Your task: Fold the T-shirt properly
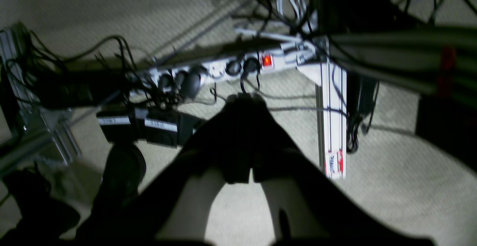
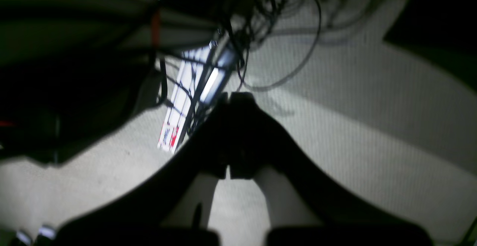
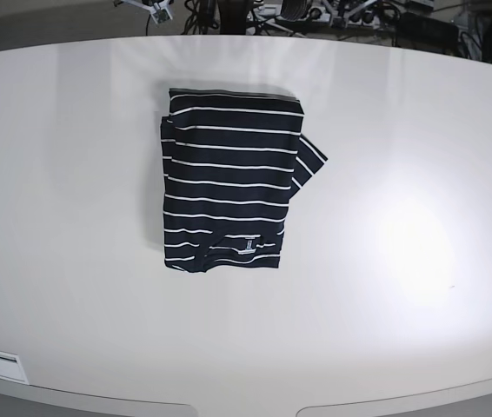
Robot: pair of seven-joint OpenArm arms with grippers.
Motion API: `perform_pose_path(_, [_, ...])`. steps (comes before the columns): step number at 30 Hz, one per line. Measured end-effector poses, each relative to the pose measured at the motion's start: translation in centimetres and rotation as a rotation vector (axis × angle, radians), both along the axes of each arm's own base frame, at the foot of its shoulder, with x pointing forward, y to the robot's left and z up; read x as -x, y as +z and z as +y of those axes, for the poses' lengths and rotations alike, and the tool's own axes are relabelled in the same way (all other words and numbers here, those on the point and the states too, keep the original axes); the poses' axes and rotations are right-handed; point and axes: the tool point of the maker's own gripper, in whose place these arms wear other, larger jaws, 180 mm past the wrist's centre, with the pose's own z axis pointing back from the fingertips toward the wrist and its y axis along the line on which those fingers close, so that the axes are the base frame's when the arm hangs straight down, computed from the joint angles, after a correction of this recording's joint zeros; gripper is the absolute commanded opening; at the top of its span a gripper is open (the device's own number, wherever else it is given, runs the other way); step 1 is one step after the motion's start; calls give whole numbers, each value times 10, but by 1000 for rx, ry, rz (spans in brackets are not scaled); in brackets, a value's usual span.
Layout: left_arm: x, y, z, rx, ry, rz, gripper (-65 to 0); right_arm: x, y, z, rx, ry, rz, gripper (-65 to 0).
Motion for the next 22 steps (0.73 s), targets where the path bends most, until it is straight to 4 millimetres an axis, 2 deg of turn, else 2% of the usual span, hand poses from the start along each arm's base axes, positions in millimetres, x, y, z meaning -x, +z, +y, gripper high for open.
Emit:
perform_pose_path(2, [8,2,3,-3,0,-1,-650,12,-2,-1,26,-5,49,-650])
perform_pose_path(5, [9,2,3,-3,1,0,-650,21,-2,-4,59,-17,82,-650])
perform_pose_path(8, [-1,1,1,0,2,-18,-650,30,-1,-6,66,-18,92,-650])
perform_pose_path(13, [-7,1,-6,14,-47,-23,-650,23,-2,-13,100,-21,72,-650])
perform_pose_path(22, [-3,0,-15,30,-102,-10,-650,26,-1,0,33,-8,90,-650])
